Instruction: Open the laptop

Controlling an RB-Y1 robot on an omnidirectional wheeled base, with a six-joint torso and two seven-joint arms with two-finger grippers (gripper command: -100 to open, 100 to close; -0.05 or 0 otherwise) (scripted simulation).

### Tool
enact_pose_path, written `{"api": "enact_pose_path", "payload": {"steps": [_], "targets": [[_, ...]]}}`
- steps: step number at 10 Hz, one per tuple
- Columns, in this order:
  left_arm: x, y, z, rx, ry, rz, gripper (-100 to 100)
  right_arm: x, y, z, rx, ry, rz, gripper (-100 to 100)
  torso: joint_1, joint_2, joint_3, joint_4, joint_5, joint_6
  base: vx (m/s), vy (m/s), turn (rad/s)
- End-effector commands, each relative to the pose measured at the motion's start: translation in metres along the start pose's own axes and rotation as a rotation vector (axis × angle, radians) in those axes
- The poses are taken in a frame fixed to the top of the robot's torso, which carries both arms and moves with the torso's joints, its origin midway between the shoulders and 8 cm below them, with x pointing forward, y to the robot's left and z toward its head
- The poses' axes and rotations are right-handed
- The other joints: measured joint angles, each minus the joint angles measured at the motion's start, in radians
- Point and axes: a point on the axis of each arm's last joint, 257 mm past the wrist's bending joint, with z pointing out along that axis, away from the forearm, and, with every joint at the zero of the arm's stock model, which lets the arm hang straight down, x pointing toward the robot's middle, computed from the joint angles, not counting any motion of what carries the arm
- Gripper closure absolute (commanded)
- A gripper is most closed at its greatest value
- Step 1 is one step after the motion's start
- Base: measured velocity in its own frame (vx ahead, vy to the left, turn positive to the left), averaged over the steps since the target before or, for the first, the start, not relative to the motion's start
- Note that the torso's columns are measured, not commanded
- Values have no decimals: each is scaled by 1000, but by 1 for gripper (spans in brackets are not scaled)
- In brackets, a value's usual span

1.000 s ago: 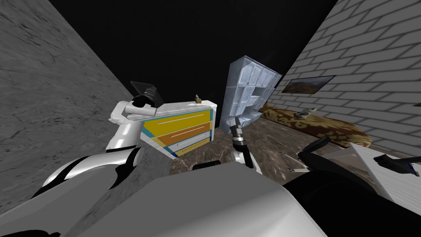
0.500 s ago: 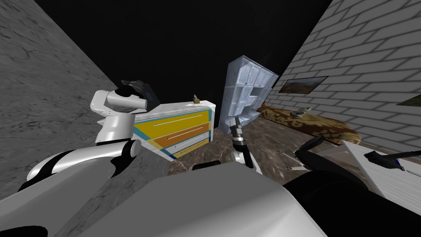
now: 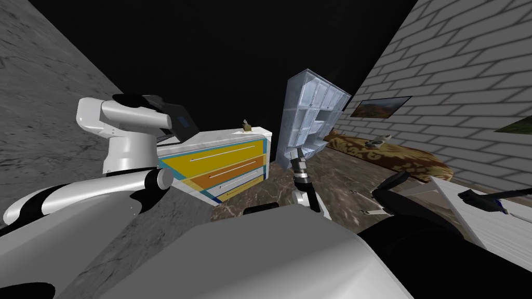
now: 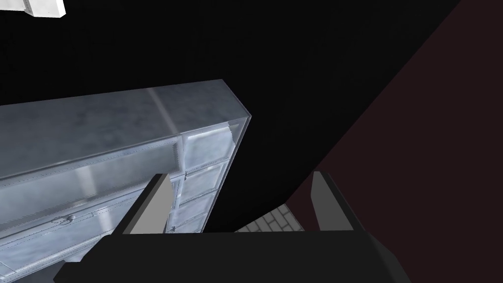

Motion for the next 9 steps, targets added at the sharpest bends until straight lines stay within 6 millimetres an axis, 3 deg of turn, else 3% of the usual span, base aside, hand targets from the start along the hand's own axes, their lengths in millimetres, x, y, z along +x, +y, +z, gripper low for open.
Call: {"api": "enact_pose_path", "payload": {"steps": [1, 4, 7, 8, 9], "targets": [[-26, 14, 6, -84, -14, -33, -100, 0, 0, 0, 0, 0, 0, 0, 0, 0, 0, 0, 0, 0, 55, -2, -13], [-46, 26, 9, -153, -18, -67, -100, 0, 0, 0, 0, 0, 0, 0, 1, -2, -1, 0, 0, 0, 43, 5, -8], [-49, 21, 8, -141, -22, -59, -100, 0, 0, 0, 0, 0, 0, 0, 4, -5, -3, -1, 0, 0, 54, 34, -23], [-50, 21, 8, -141, -23, -59, 100, 0, 0, 0, 0, 0, 0, 0, 2, -4, -3, -2, 1, 0, 0, 0, 0], [-57, 25, 7, -164, -16, -133, 100, 0, 0, 0, 0, 0, 0, 0, 0, -2, -1, -1, 0, 1, -8, 35, 41]]}}
